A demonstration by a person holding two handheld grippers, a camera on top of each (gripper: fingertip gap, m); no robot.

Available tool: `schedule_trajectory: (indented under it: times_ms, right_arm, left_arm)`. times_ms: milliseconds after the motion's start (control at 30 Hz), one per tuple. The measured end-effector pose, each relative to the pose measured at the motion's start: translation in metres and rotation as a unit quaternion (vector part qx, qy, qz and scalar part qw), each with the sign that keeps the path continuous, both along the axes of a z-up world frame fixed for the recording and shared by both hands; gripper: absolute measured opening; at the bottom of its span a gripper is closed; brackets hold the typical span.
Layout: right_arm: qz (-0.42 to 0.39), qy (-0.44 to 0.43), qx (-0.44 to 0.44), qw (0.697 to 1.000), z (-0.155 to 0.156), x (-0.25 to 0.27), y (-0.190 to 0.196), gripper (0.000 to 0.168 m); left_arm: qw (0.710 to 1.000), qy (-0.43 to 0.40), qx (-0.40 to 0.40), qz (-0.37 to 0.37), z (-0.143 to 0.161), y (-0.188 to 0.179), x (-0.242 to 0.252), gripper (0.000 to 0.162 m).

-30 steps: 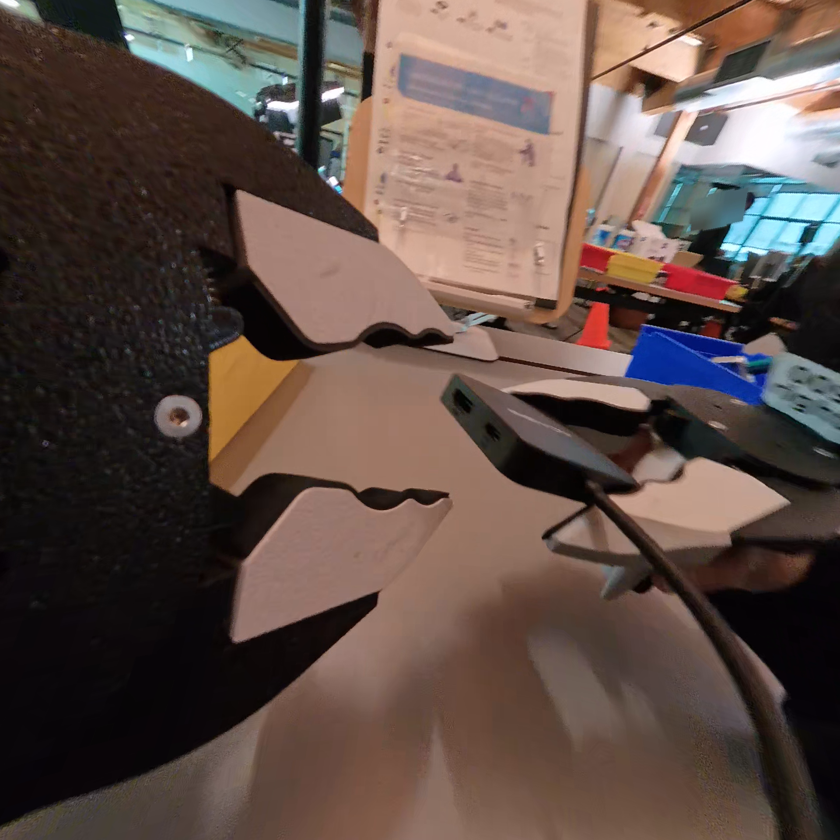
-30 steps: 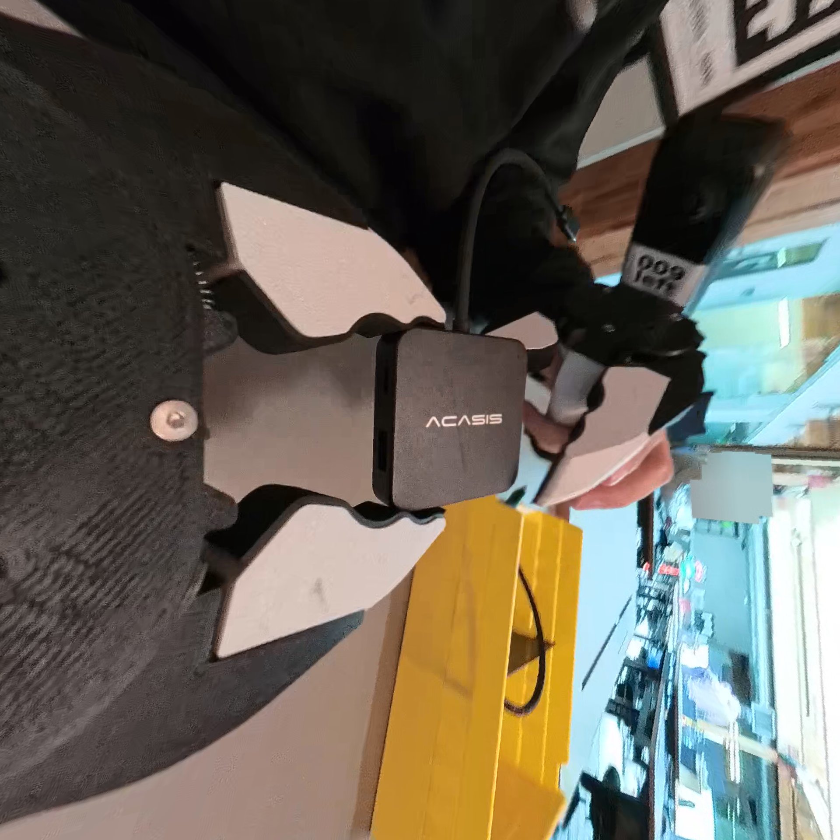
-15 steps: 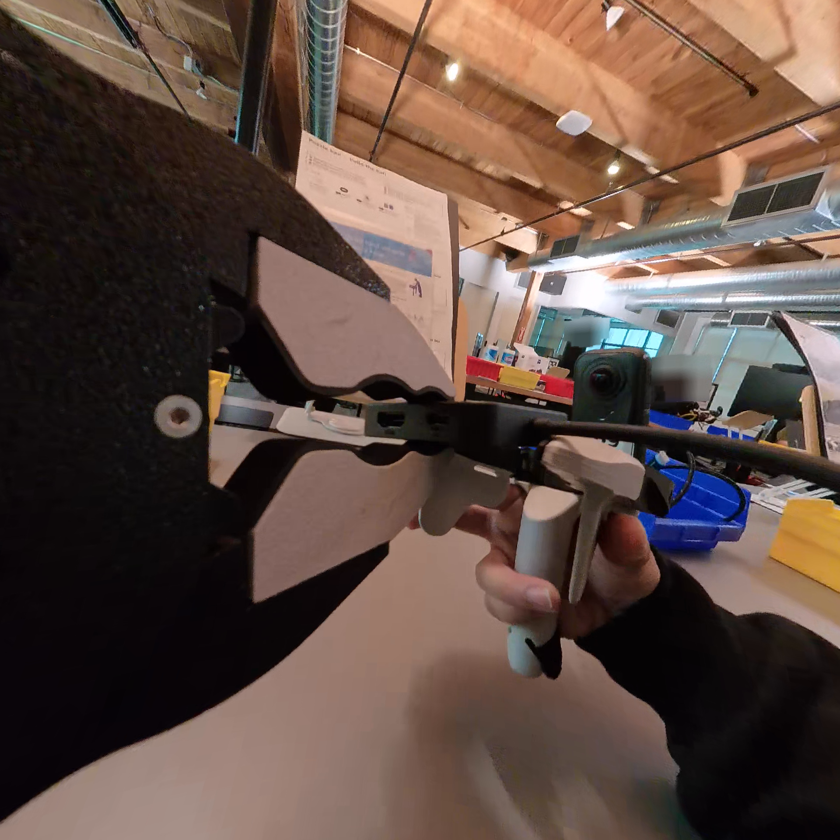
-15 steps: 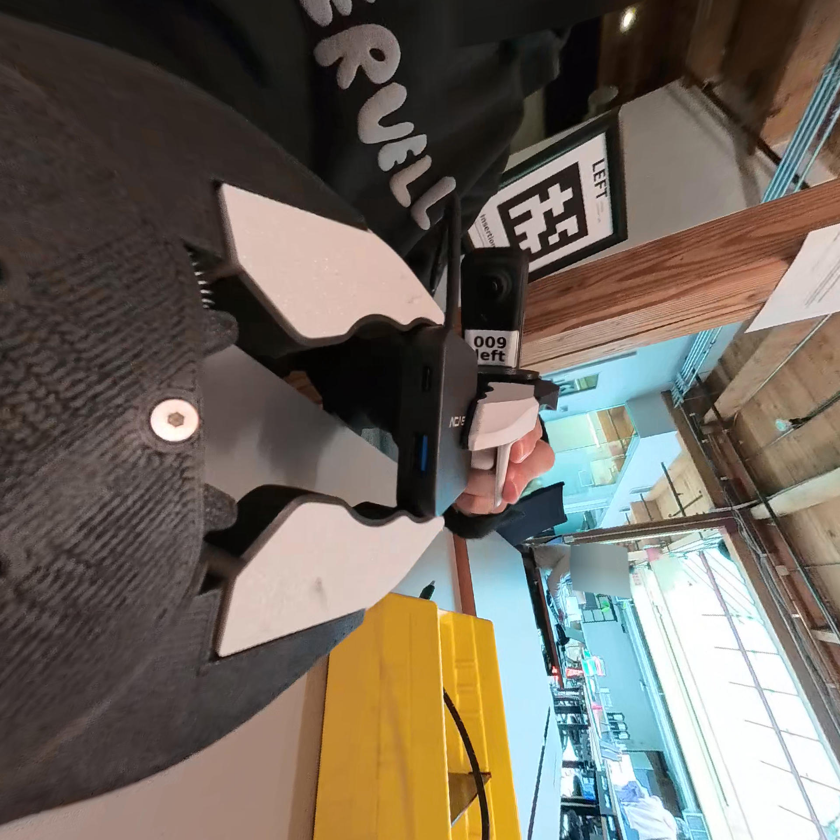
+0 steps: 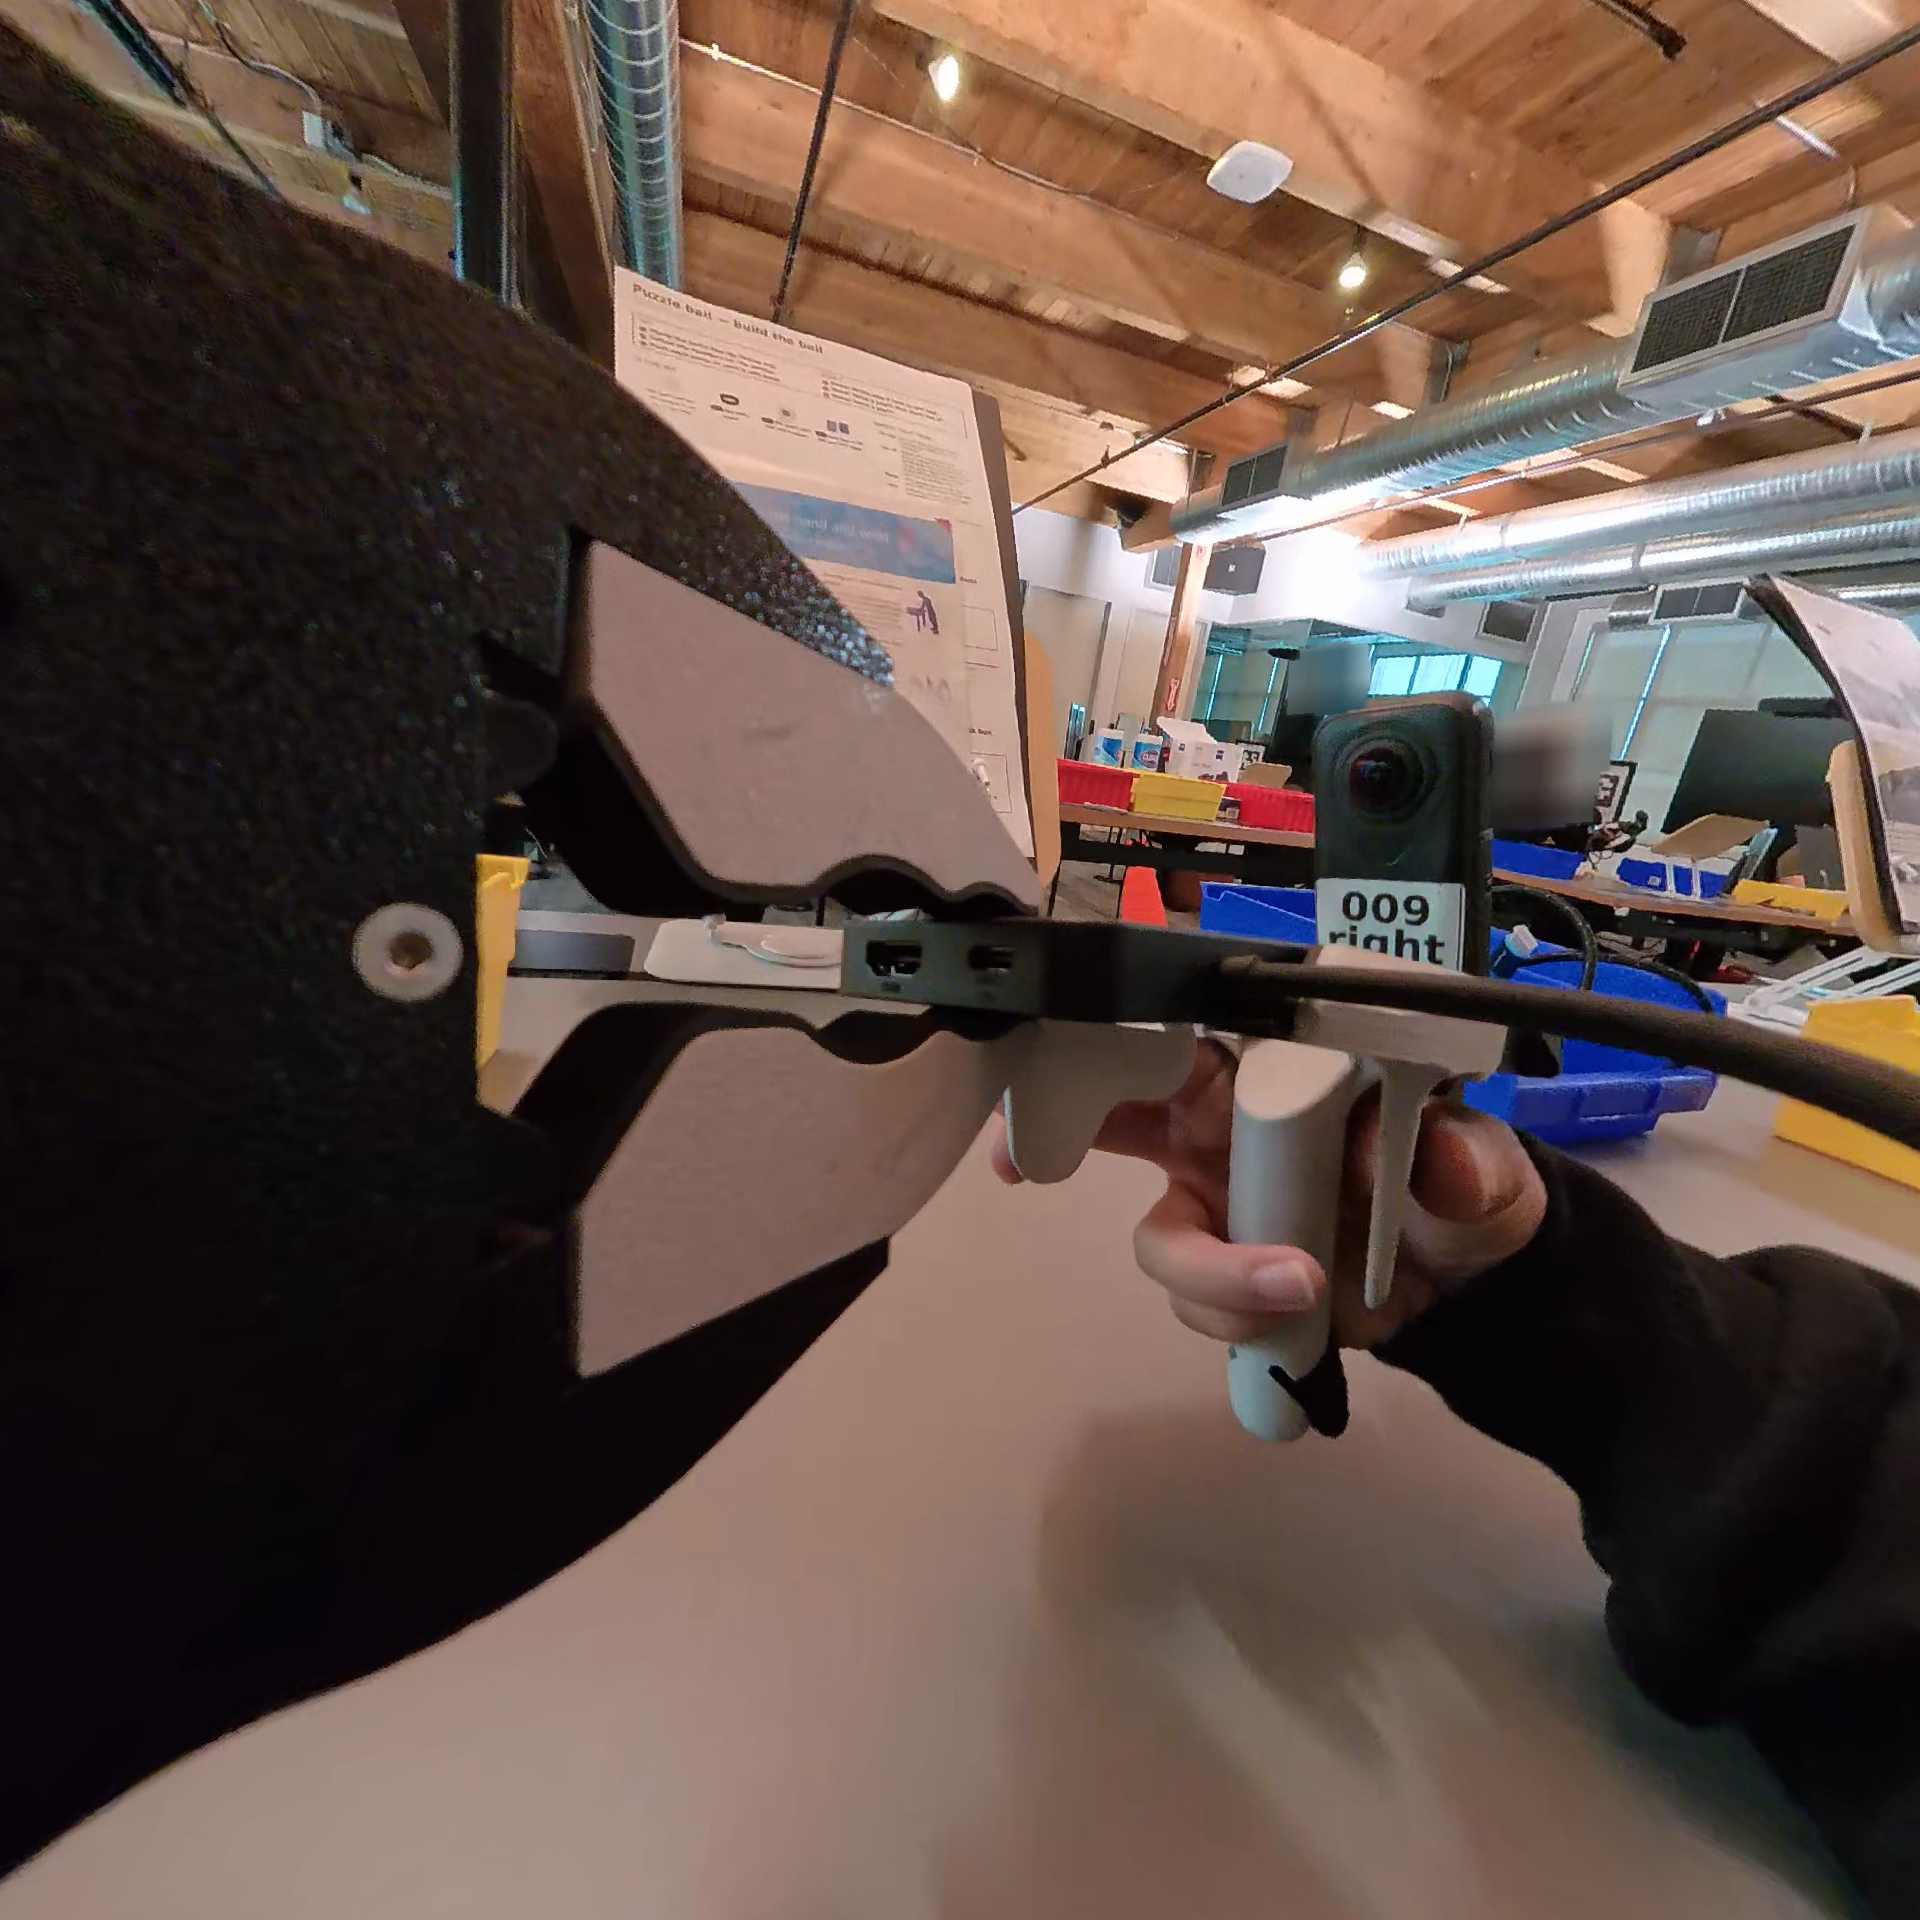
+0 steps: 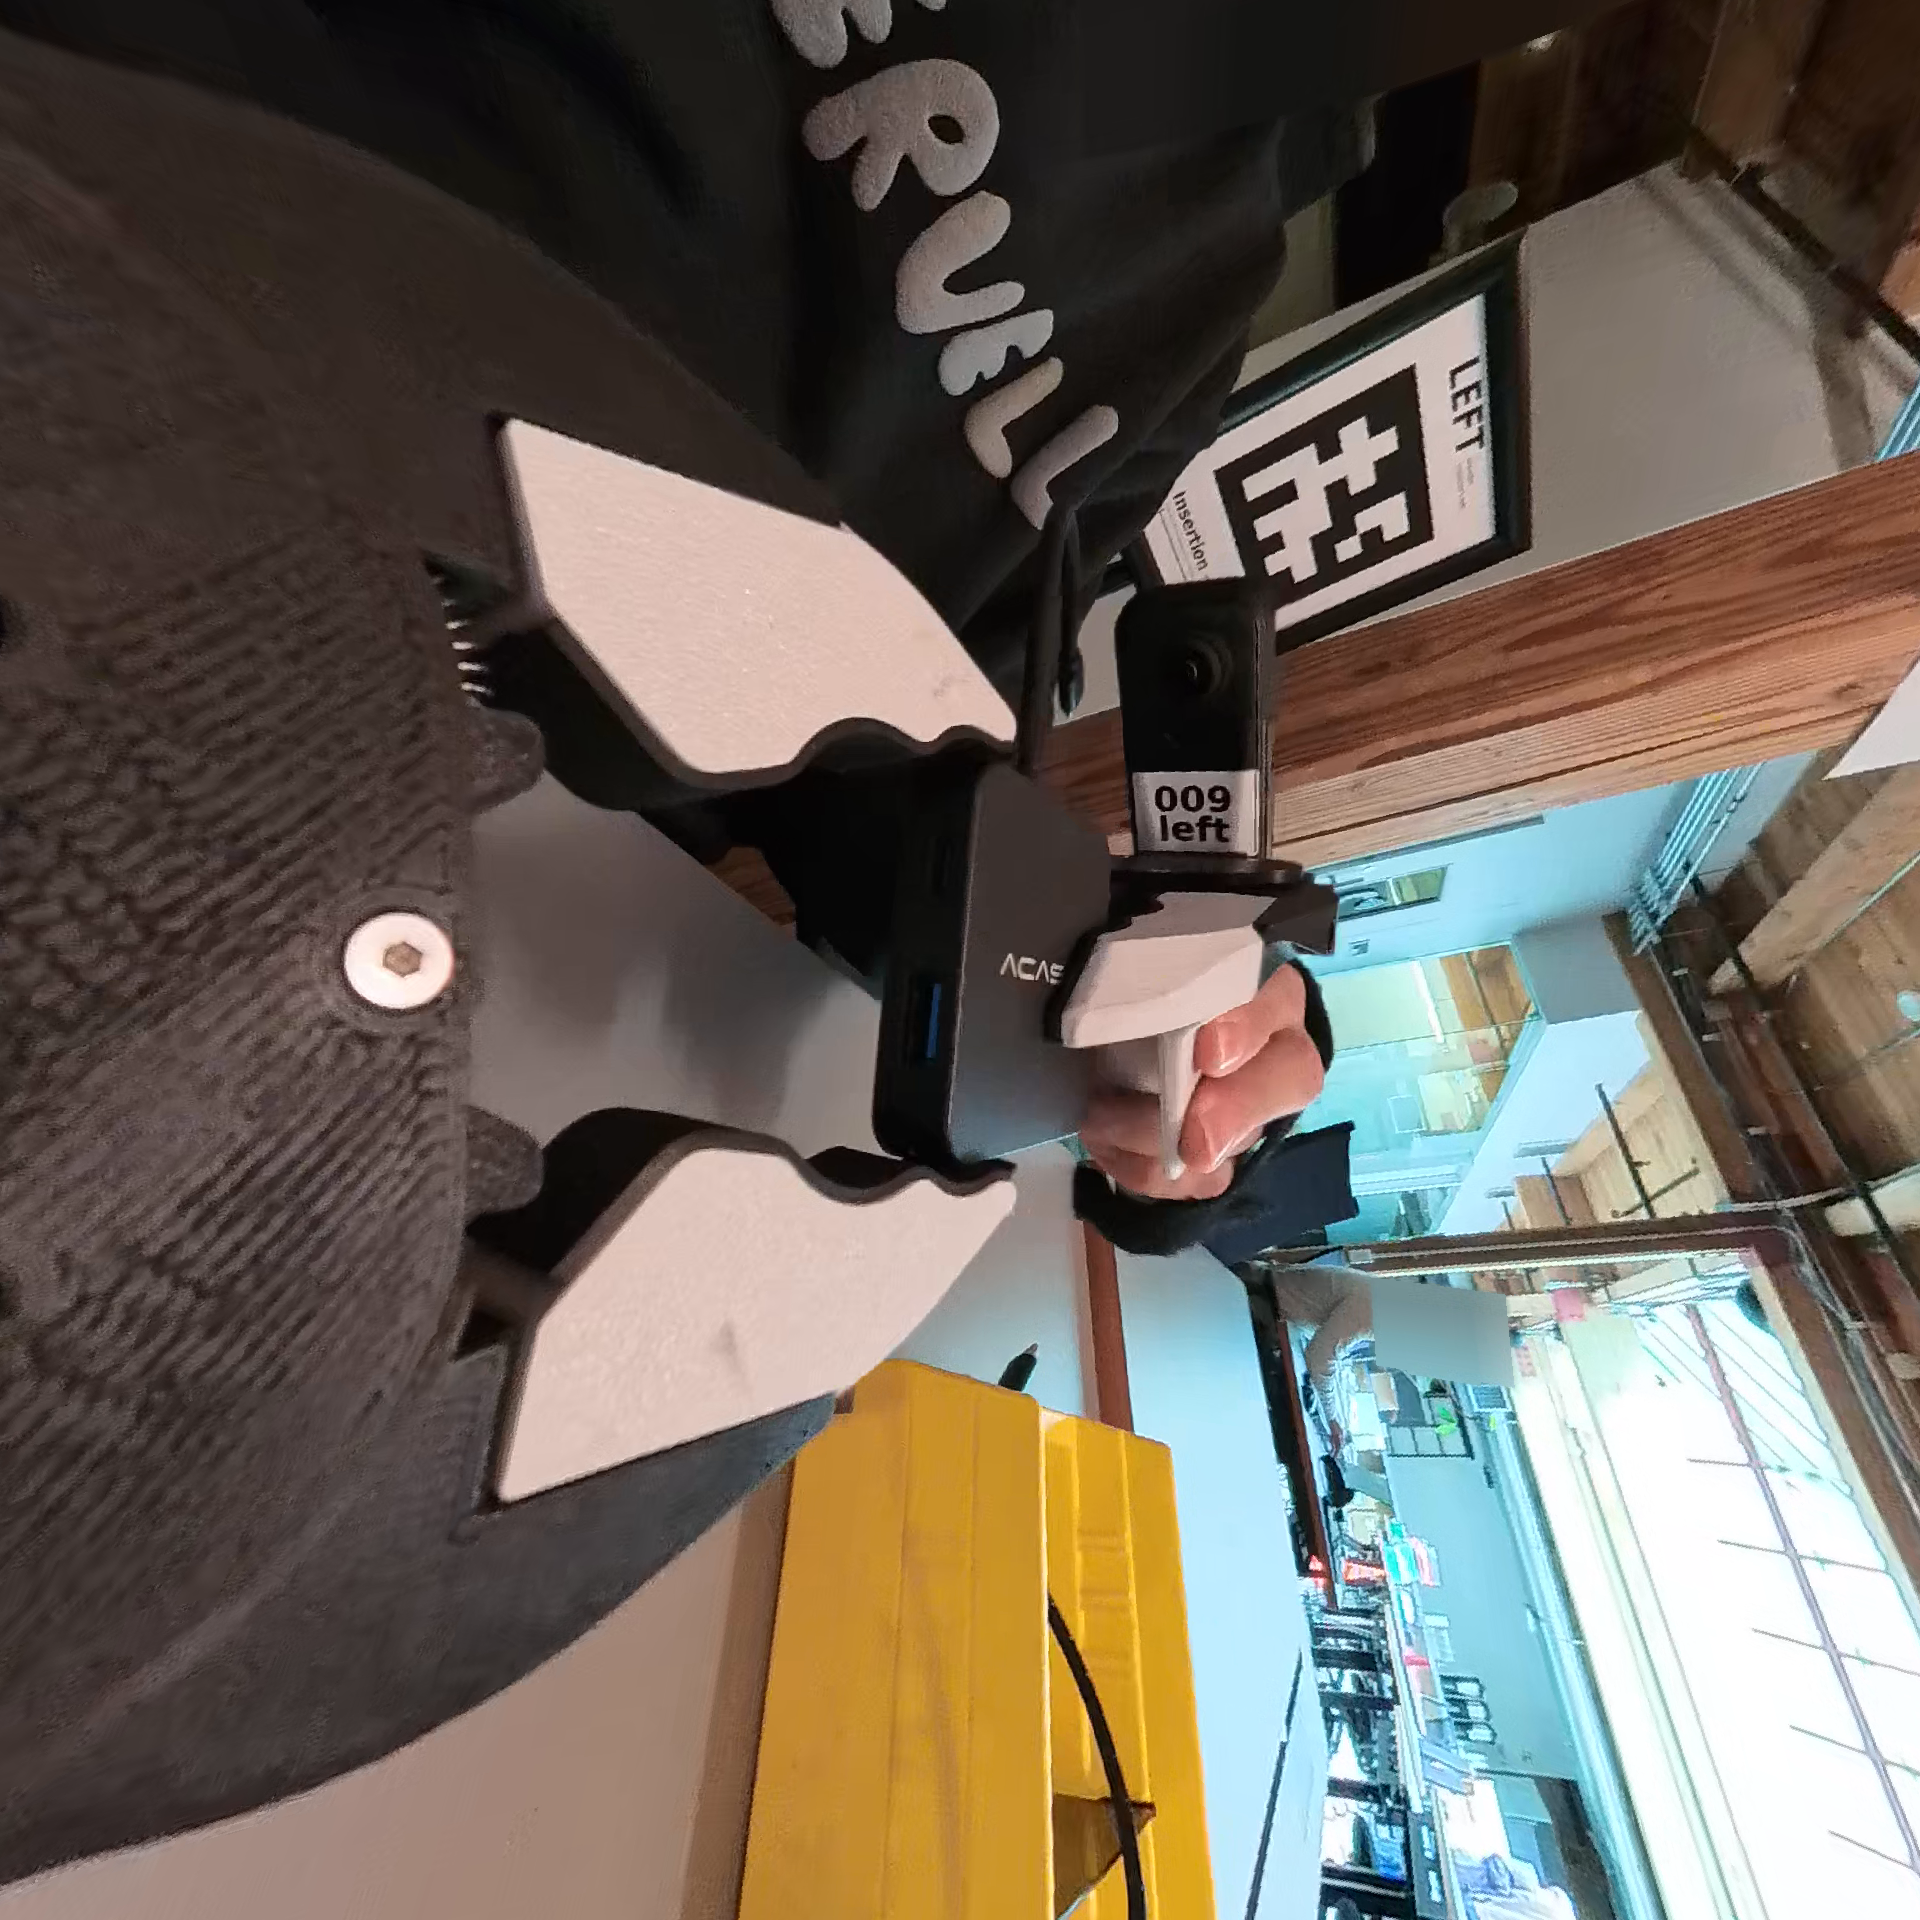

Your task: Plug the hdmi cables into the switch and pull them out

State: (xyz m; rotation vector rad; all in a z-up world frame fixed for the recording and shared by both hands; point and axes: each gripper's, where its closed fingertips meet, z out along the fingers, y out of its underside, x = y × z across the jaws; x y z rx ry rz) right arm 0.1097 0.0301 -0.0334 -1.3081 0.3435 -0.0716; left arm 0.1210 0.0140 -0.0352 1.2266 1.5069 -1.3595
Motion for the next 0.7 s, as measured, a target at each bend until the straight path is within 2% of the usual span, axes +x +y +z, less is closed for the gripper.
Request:
schedule_trajectory:
  times_ms: [233,400,533,633,700]
  right_arm:
    - [-0.01,0.005,-0.029,1.0,-0.007,0.004,0.005,0.073]
    - [-0.039,-0.026,-0.033,0.998,-0.002,0.01,0.003,0.073]
    - [-0.13,-0.071,-0.042,0.988,0.002,0.026,-0.013,0.073]
    - [-0.239,-0.086,-0.045,0.966,0.006,0.044,-0.045,0.073]
    - [-0.278,-0.082,-0.023,0.957,0.013,0.048,-0.063,0.073]
  left_arm:
    - [1.0,-0.011,0.005,0.005,-0.004,-0.002,0.003,0.013]
    - [0.999,0.047,-0.015,0.019,0.002,-0.003,0.01,0.017]
    - [0.989,0.131,-0.04,0.057,0.019,0.006,0.037,0.037]
    - [0.959,0.231,-0.092,0.138,0.047,0.036,0.089,0.031]
    - [0.91,0.343,-0.092,0.216,0.049,0.062,0.133,0.031]
